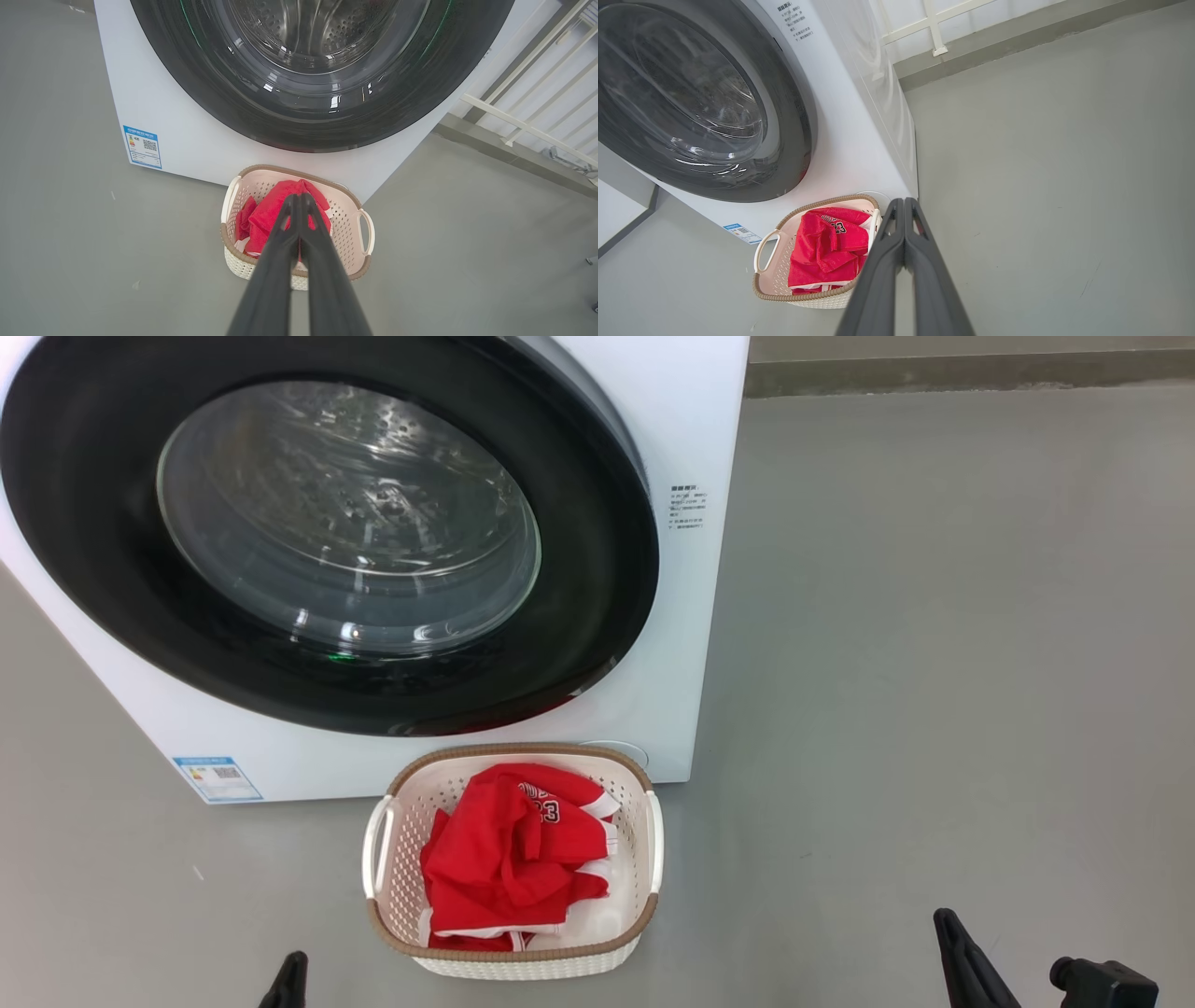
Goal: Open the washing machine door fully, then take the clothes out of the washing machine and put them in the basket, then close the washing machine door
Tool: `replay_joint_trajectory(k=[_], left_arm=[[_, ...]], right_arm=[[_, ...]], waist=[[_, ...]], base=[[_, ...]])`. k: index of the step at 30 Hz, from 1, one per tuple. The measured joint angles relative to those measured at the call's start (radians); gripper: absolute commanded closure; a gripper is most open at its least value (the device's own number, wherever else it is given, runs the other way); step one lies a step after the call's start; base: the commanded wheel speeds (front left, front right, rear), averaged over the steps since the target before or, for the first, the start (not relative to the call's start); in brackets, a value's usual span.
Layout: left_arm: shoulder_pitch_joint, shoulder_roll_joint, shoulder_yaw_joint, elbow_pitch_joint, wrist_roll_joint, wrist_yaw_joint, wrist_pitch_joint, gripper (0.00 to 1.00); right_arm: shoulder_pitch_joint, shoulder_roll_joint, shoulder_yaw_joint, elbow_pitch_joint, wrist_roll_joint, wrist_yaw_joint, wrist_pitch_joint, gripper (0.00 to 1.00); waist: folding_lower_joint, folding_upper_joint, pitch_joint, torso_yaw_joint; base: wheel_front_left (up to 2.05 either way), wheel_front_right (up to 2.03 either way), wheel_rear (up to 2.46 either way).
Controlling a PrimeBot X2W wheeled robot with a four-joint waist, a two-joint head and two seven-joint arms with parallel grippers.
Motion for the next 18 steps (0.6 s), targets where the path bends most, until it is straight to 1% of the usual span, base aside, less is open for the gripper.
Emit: replay_joint_trajectory(k=[4,18], left_arm=[[-0.003,-0.003,0.005,-0.003,-0.033,0.000,0.013,1.00],[-0.010,-0.021,0.020,-0.015,-0.165,0.000,0.050,1.00]], right_arm=[[-0.001,-0.001,-0.002,-0.003,0.029,0.000,0.010,1.00],[-0.025,-0.006,-0.008,-0.013,0.190,0.000,0.045,1.00]], waist=[[0.0000,0.0000,-0.001,0.000],[-0.0001,0.0000,-0.003,0.000]], base=[[0.00,0.00,0.00],[0.00,0.00,0.00]])
